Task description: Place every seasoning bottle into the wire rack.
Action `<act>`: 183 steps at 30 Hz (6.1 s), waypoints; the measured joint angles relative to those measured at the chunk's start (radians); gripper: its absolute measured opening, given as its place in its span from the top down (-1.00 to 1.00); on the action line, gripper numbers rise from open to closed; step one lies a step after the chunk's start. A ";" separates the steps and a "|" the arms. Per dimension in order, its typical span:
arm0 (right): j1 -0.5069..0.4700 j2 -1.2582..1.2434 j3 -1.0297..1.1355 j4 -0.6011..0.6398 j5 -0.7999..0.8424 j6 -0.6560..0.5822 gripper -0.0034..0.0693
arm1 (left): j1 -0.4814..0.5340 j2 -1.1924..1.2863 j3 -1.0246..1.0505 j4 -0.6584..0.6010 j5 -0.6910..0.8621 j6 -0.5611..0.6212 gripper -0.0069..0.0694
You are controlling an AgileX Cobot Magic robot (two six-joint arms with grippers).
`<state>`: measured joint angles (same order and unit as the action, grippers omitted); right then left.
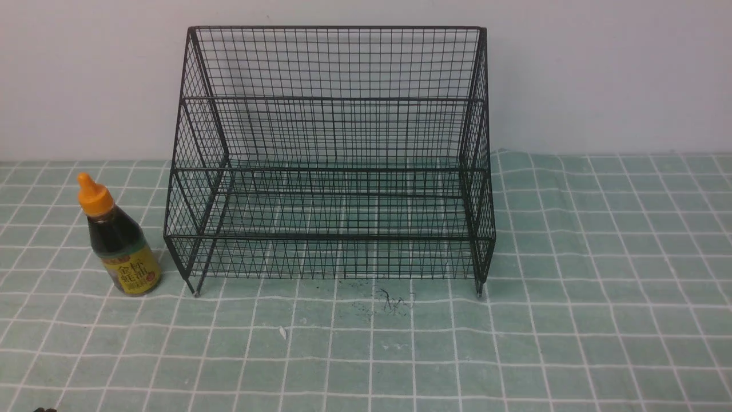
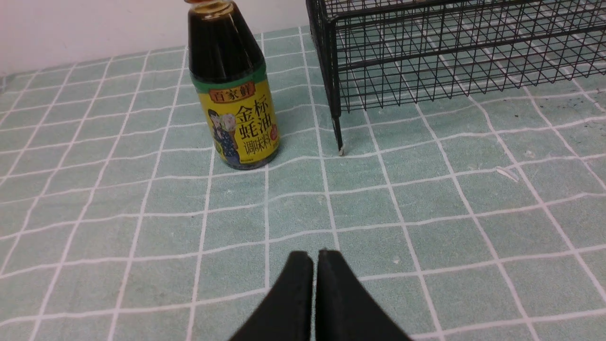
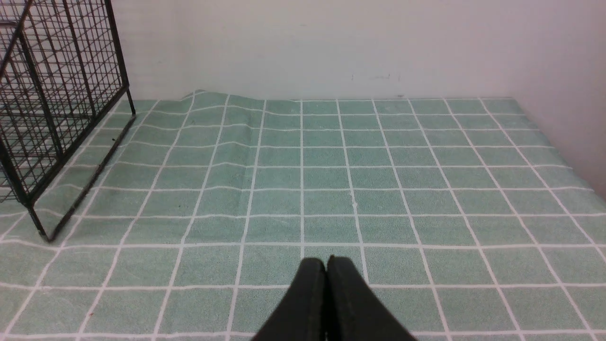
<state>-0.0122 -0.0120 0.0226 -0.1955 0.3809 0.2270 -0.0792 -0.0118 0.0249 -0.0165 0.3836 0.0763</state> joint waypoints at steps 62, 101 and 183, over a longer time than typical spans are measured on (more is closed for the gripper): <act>0.000 0.000 0.000 0.000 0.000 0.000 0.95 | 0.094 1.211 -1.229 0.004 0.849 -0.052 0.83; 0.000 0.000 0.000 0.000 0.000 0.000 0.95 | 0.179 1.792 -1.424 -0.002 0.529 0.081 0.03; 0.000 0.000 0.000 0.000 0.000 0.000 0.95 | -0.123 0.903 -1.455 -0.052 0.602 -0.092 0.83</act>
<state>-0.0122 -0.0120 0.0226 -0.1955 0.3809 0.2268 -0.2022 0.8916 -1.4298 -0.0688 0.9853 -0.0160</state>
